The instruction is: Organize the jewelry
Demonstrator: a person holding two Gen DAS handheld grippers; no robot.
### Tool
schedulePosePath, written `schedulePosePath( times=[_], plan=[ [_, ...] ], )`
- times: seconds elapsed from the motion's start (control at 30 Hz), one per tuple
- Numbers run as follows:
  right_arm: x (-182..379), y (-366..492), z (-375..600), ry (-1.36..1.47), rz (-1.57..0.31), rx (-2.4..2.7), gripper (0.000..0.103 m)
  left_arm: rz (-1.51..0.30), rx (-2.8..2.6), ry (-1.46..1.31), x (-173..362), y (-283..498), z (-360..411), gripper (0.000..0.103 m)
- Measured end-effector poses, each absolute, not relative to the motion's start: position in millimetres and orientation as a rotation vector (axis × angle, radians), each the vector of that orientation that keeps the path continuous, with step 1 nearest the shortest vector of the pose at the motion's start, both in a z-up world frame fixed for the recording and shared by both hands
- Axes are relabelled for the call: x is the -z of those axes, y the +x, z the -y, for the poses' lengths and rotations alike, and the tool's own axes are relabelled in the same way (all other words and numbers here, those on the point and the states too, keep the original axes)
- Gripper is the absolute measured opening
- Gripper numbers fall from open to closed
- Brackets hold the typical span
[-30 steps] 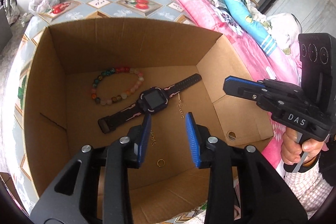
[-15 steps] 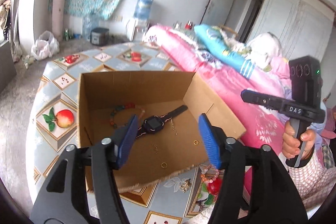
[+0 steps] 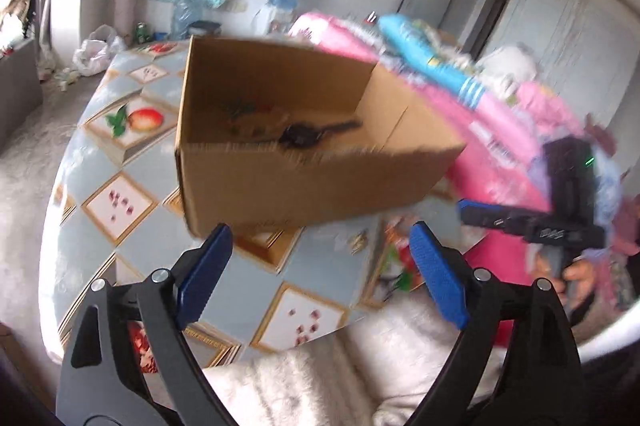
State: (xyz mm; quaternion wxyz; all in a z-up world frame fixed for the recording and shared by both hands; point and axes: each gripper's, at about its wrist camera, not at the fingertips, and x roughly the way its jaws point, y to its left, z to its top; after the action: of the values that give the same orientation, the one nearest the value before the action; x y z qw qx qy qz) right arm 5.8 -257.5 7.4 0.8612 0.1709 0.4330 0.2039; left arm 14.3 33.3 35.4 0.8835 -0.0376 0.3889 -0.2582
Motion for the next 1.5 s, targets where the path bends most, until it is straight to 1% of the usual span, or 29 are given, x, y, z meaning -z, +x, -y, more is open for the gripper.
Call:
schedulePosePath(
  times=[0.17, 0.3, 0.4, 0.47, 0.53, 0.63, 0.73, 0.97, 1.1, 1.2, 1.37, 1.5],
  plan=[
    [12.0, 8.6, 228.5, 0.351, -0.956, -0.470, 0.039, -0.925, 0.398, 0.061, 8.2, 25.5, -11.0, 0.086],
    [20.4, 14.7, 210.7, 0.332, -0.972, -0.488, 0.039, -0.995, 0.337, 0.112, 32.6, 37.5, -4.0, 0.086],
    [28.2, 23.8, 203.8, 0.323, -0.992, -0.479, 0.035, -1.025, 0.310, 0.124, 41.9, 42.9, -4.5, 0.086],
    [30.4, 27.6, 201.3, 0.331, -0.996, -0.477, 0.030, -1.015, 0.289, 0.140, 42.7, 42.8, -5.3, 0.088],
    [32.0, 33.6, 199.7, 0.330, -0.999, -0.473, 0.028, -1.016, 0.283, 0.148, 45.3, 43.9, -6.3, 0.090],
    [34.9, 42.8, 194.0, 0.319, -1.015, -0.467, 0.026, -1.002, 0.273, 0.158, 46.7, 43.0, -4.7, 0.094],
    [38.1, 45.5, 180.8, 0.313, -1.035, -0.471, 0.025, -0.995, 0.271, 0.157, 46.7, 45.6, -0.2, 0.095],
    [43.5, 54.4, 160.2, 0.311, -1.051, -0.523, 0.025, -0.981, 0.280, 0.161, 47.5, 41.2, -1.8, 0.095],
    [37.2, 53.3, 173.7, 0.311, -1.033, -0.466, 0.025, -0.968, 0.281, 0.160, 49.4, 33.8, -5.6, 0.095],
    [42.5, 60.2, 176.9, 0.319, -1.059, -0.427, 0.025, -0.956, 0.279, 0.158, 49.7, 28.0, -7.4, 0.095],
    [46.0, 62.4, 149.4, 0.307, -1.073, -0.516, 0.025, -0.953, 0.273, 0.155, 49.0, 21.4, -9.5, 0.095],
    [41.2, 60.6, 152.1, 0.294, -1.055, -0.515, 0.025, -0.946, 0.276, 0.156, 48.9, 18.7, -11.4, 0.095]
  ],
)
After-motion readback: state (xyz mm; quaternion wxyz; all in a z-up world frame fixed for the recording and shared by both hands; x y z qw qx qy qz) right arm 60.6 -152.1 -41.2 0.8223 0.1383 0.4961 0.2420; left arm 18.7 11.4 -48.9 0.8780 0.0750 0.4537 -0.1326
